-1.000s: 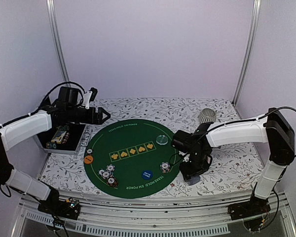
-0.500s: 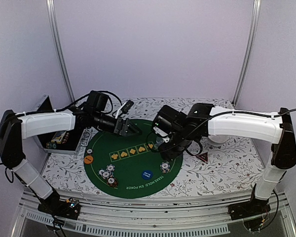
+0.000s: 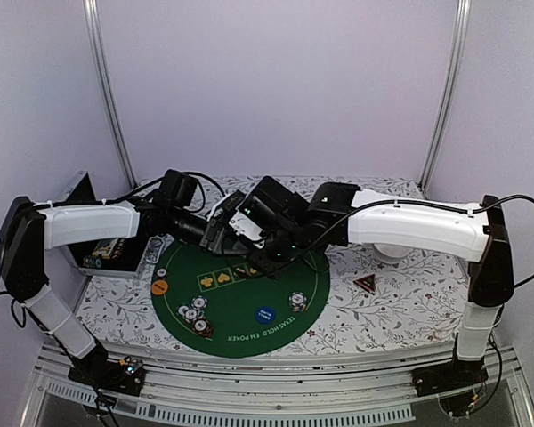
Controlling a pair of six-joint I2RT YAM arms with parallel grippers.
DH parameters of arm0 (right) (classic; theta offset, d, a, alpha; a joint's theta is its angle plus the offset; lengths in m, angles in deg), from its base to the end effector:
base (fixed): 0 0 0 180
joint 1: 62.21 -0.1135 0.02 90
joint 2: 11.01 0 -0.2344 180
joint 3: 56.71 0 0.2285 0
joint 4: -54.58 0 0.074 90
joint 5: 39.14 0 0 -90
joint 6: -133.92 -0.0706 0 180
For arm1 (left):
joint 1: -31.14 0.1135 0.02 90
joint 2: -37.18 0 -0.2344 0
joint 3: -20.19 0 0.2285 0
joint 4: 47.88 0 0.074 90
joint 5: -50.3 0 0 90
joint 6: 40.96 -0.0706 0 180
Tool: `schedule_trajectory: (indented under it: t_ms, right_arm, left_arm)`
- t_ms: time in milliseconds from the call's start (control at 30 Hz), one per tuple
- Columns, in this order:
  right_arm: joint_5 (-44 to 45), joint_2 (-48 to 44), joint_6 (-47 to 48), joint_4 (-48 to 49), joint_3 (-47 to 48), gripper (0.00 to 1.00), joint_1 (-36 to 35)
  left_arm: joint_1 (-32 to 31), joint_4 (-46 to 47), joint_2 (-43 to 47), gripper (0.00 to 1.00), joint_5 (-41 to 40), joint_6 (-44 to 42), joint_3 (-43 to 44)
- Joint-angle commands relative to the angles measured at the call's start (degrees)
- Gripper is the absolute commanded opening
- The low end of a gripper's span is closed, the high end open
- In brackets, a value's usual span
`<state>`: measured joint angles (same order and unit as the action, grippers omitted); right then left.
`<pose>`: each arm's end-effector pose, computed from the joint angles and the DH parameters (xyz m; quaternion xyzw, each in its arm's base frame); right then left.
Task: Distribute texas hold em gaming equipment
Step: Pass from the right arm to the left
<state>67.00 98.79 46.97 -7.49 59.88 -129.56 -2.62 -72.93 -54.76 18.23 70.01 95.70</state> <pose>0.1749 0.3681 0.2445 -0.5105 0.7963 0.0438 0.3214 0.2416 -0.2335 0.2093 0.2866 0.7705 -0.5573 0.1163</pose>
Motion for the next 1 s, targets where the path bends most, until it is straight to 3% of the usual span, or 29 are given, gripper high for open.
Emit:
schedule_trajectory:
  t_ms: [0, 100, 267, 300, 467, 533, 600, 633, 767, 900, 967]
  right_arm:
    - [0.37, 1.63, 5.46, 2.53, 1.73, 0.41, -2.20]
    - [1.05, 1.50, 6.57, 3.26, 1.84, 0.41, -2.56]
    - [1.96, 1.00, 7.17, 4.41, 1.07, 0.41, -2.65]
    - [2.37, 0.82, 6.98, 4.50, 0.85, 0.41, -2.61]
    - [2.51, -1.28, 6.45, 7.20, -1.27, 0.47, -2.61]
    - [2.41, -2.15, 6.27, 8.44, -2.04, 0.66, -2.61]
    - [2.13, -3.14, 5.97, 9.17, -2.61, 0.94, -2.57]
    - [1.91, -3.96, 5.80, 9.54, -3.08, 1.00, -2.50]
    - [-3.91, -10.36, 3.90, 13.82, -7.53, 0.99, -0.88]
    - [-25.47, -20.22, -0.57, 25.14, -18.23, 0.99, 5.07]
    - [-31.27, -24.31, -4.70, 33.43, -24.93, 0.99, 7.35]
  left_arm:
    - [-0.16, 0.35, -0.04, 0.54, 1.16, -0.85, -0.17]
    - [-0.17, -1.05, -0.25, 0.39, 1.83, -1.84, 0.00]
    - [-0.06, -1.57, 0.52, 0.03, 3.12, -1.91, -0.18]
    - [-0.12, -1.85, 0.86, 0.00, 3.30, -2.10, -0.18]
    - [-0.08, -0.95, 3.62, 0.00, 2.39, -2.19, -1.51]
    - [-0.09, -0.24, 4.37, 0.00, 2.00, -2.16, -2.11]
    - [-0.08, 0.44, 5.17, 0.00, 1.24, -2.31, -2.55]
    - [-0.08, 1.09, 5.70, 0.00, 0.88, -2.26, -2.96]
    - [0.29, 3.55, 8.00, 0.00, 0.43, -1.95, -4.29]
    - [0.89, 6.43, 11.17, 0.00, 0.70, -1.26, -5.88]
    - [0.93, 7.41, 12.51, 0.00, 0.72, -1.36, -6.33]
